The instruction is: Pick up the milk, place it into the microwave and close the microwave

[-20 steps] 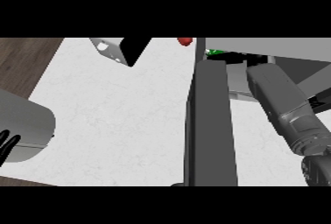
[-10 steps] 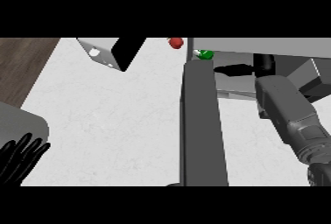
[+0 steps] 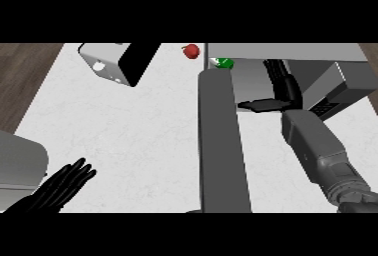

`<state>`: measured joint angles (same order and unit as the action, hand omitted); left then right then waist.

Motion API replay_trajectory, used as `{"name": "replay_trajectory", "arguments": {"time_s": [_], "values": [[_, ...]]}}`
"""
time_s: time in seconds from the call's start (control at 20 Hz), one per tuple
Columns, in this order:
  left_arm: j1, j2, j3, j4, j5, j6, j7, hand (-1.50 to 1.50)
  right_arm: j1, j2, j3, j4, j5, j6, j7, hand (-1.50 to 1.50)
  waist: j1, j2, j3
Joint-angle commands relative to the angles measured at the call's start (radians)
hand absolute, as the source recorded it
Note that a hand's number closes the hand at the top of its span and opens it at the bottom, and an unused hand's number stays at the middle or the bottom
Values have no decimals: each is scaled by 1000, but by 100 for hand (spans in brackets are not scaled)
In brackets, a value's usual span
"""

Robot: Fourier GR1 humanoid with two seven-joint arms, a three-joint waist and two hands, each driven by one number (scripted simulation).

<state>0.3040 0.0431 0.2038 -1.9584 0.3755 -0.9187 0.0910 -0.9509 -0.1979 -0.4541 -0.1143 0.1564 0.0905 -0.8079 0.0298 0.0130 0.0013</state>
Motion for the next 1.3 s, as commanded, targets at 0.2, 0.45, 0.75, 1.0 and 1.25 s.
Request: {"name": "replay_trajectory", "arguments": {"time_s": [0.2, 0.45, 0.75, 1.0, 1.25], "values": [[-117, -42, -74, 127, -252, 69, -121, -150, 193, 121, 39, -43, -9, 125, -107, -150, -48, -20, -3], [-131, -43, -148, 198, -327, 102, -187, 150, 347, 123, 86, -101, 14, 71, -135, -150, -66, -26, -4], [-223, -43, -222, 243, -414, 209, -183, 150, 535, 109, 133, -222, 24, 95, -161, -150, -82, -29, -5], [-262, -43, -319, 371, -553, 281, -278, 150, 696, 43, 127, -367, -21, 172, -180, -150, -86, -26, -6], [-346, -43, -364, 450, -623, 306, -296, 150, 868, 0, 137, -549, -67, 251, -163, -150, -99, -27, -7]]}}
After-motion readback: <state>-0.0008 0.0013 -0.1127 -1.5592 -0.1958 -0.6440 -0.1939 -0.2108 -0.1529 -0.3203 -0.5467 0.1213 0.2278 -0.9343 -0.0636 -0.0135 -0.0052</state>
